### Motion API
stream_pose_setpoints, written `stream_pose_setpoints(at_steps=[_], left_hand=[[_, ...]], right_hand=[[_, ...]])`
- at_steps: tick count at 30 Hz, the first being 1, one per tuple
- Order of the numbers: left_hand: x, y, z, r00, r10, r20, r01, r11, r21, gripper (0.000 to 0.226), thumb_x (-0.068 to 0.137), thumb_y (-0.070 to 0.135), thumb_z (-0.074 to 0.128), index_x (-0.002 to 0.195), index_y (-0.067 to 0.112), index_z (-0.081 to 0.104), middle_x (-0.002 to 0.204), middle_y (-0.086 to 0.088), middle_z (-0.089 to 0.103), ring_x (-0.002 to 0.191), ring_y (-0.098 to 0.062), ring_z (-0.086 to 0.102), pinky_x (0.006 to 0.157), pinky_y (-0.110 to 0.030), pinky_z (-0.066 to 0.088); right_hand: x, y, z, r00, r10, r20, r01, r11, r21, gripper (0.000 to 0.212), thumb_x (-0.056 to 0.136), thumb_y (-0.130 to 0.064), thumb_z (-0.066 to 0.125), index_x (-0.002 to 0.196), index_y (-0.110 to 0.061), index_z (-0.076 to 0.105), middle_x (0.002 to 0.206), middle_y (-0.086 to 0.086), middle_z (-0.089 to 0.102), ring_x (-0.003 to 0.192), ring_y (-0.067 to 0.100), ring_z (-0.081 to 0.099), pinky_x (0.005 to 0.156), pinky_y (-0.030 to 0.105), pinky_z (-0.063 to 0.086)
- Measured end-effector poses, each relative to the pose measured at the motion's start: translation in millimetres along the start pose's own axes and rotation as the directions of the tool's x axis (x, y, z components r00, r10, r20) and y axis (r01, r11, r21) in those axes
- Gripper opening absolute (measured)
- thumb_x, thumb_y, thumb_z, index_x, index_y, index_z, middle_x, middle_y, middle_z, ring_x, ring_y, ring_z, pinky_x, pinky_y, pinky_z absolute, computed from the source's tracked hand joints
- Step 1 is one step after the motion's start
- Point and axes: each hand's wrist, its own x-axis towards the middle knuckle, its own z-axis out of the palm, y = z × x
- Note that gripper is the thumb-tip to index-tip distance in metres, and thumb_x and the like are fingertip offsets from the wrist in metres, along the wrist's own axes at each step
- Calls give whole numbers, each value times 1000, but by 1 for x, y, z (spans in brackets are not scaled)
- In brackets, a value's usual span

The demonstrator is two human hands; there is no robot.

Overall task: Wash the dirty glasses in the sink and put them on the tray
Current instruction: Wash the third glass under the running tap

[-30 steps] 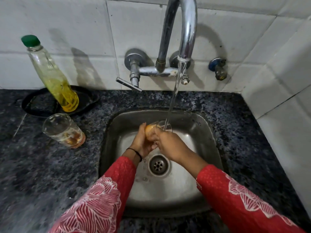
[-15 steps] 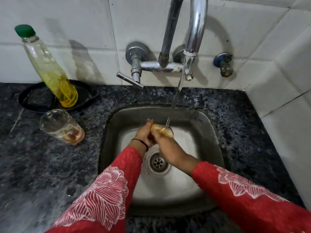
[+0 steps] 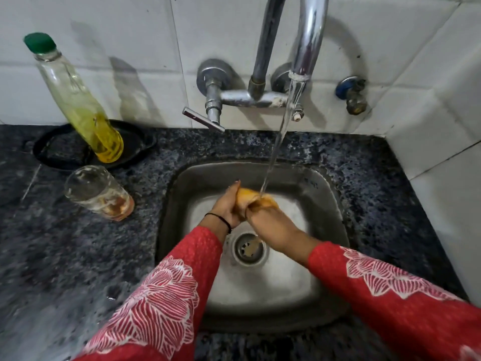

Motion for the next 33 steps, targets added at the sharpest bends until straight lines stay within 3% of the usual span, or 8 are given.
stream_pose_setpoints(at_steps=[4,6,10,14,17,24,30,33], left_hand=[[2,-4,2,1000,9,15,-8,998,-61,61,93,54,43,114,-1,59,109,-21,67,98,-31,64,80,-41,52],[-1,-10,4,995,53,89,-43,993,-111,54,96,47,38,100,0,64,89,-16,72,83,-25,68,79,-36,51],[-6,-21,6,986,115,122,-102,989,-108,40,97,40,39,104,5,58,82,-9,69,77,-19,68,73,-28,53],[-7,-16,0,998,-29,64,31,999,-29,55,98,48,32,91,2,62,68,-14,72,81,-25,62,85,-36,48],[-5,-14,-6,996,-72,60,74,997,-36,63,95,56,33,100,1,64,80,-18,73,91,-28,62,94,-40,44],[-3,-21,-4,986,145,85,-132,981,-142,73,87,59,47,126,-3,54,118,-20,63,108,-29,62,96,-38,49],[-1,-12,-8,1000,3,23,-4,1000,24,56,91,56,45,96,3,63,76,-15,72,79,-27,65,70,-38,54],[0,-19,-8,994,66,84,-59,995,-83,63,91,58,40,102,2,66,90,-16,69,83,-25,65,80,-34,52]], right_hand=[[-1,8,-14,981,-115,158,180,848,-499,21,84,3,52,100,2,65,98,22,64,92,36,61,83,39,46],[8,-9,-5,976,197,-92,-201,979,-38,25,83,4,47,103,1,62,99,13,60,87,18,59,80,16,43],[21,-25,13,810,585,-37,-370,560,742,19,89,-5,50,98,-9,67,99,7,68,93,16,62,77,23,47],[-11,-10,8,965,260,20,-257,935,244,19,95,-17,42,107,-16,57,105,9,63,100,25,60,83,30,49],[-6,12,-4,981,151,123,-132,980,-152,30,96,-16,40,120,-9,56,120,13,59,112,31,53,93,39,40],[21,-34,25,826,554,-101,-294,576,763,25,83,-2,48,84,-20,66,96,-2,69,97,18,65,95,33,49],[-13,-12,-4,999,52,-6,-49,960,276,20,96,-22,38,82,-14,49,84,4,55,81,12,56,79,33,51],[-11,-4,-2,992,124,26,-123,992,-23,28,97,-30,36,109,-18,58,110,4,61,108,17,56,97,37,45]])
